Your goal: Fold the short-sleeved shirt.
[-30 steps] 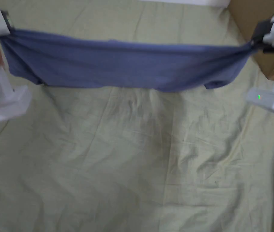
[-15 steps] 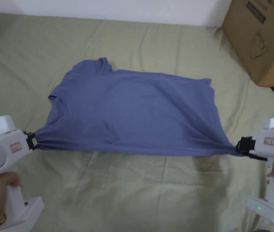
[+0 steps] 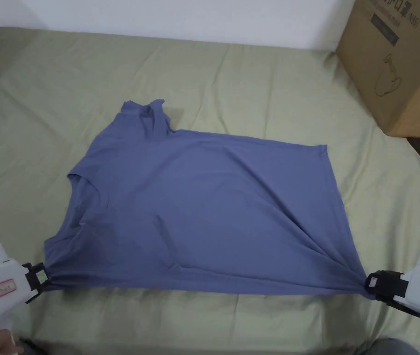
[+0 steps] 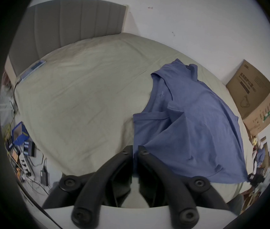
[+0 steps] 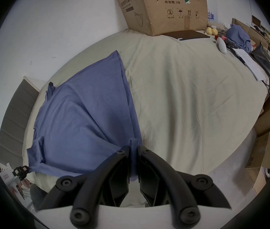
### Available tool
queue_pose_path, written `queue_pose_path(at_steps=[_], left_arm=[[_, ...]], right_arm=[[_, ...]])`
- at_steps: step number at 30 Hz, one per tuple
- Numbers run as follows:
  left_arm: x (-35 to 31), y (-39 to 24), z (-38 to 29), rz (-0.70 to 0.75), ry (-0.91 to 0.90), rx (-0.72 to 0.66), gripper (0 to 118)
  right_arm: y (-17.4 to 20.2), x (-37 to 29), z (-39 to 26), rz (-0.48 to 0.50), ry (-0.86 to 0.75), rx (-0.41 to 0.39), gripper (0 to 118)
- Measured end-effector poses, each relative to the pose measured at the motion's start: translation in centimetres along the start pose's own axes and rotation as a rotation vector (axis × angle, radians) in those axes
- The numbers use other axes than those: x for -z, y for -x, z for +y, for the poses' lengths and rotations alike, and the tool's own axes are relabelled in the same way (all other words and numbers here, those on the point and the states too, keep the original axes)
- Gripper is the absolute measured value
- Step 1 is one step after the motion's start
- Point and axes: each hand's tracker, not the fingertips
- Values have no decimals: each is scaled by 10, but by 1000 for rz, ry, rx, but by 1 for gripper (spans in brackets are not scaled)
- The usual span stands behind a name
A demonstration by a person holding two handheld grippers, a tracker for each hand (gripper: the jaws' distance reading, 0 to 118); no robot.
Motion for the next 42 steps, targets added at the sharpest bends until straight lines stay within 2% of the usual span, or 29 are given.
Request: queue_pose_path(at_steps=[1, 2, 3, 4, 5, 7, 9, 11, 13, 17, 19, 20, 21, 22, 23, 26, 27, 28, 37, 39, 40, 42], left_arm=[[-5, -1, 2, 22, 4, 10, 27], [-7, 2, 7, 33, -14, 24, 59], [-12, 4, 9, 37, -43, 37, 84], [-19, 5, 13, 40, -70, 42, 104], [-28, 6, 18, 37, -96, 31, 118], [-46, 7, 27, -9, -183, 23, 118], [-64, -2, 34, -37, -249, 63, 118], [-82, -20, 36, -46, -349, 140, 118], [-97, -38, 32, -66, -442, 225, 118], [-107, -66, 18, -109, -571, 328, 118], [-110, -80, 11, -107, -597, 382, 110], [-112, -84, 7, -121, -604, 409, 95], [-113, -87, 4, -123, -604, 414, 78], [-110, -87, 2, -133, -609, 421, 61], [-109, -88, -1, -138, -611, 426, 38], [-106, -93, -6, -145, -599, 450, 23], [-106, -94, -8, -144, -598, 457, 8], [-107, -94, -10, -137, -603, 460, 0], [-111, -85, 9, -155, -554, 412, 0], [-104, -74, 29, -171, -445, 366, 2], [-102, -68, 39, -183, -433, 334, 11], [-98, -60, 57, -179, -345, 297, 60]], right_arm=[[1, -6, 0, 7, -14, 4, 13], [3, -13, 2, -6, -17, -6, 34], [4, -19, 5, -37, -14, -34, 60], [4, -25, 9, -82, -7, -80, 82], [7, -34, 12, -121, -26, -128, 100], [17, -61, 19, -122, -138, -231, 102], [29, -84, 28, -139, -237, -281, 102], [47, -108, 33, -128, -376, -280, 102], [59, -124, 34, -68, -511, -266, 102], [86, -141, 23, 25, -681, -309, 105], [97, -143, 17, 43, -705, -346, 104], [98, -139, 14, 41, -708, -351, 98], [100, -137, 12, 45, -712, -356, 88], [102, -136, 9, 55, -715, -358, 71], [104, -136, 6, 72, -716, -356, 42], [112, -132, 1, 88, -717, -363, 18], [114, -131, -1, 83, -721, -367, 3], [115, -130, -2, 84, -724, -370, 2], [115, -127, -3, 109, -679, -372, 0], [114, -127, -1, 114, -671, -372, 0], [118, -128, -2, 112, -666, -373, 0], [117, -126, -1, 112, -658, -379, 0]])
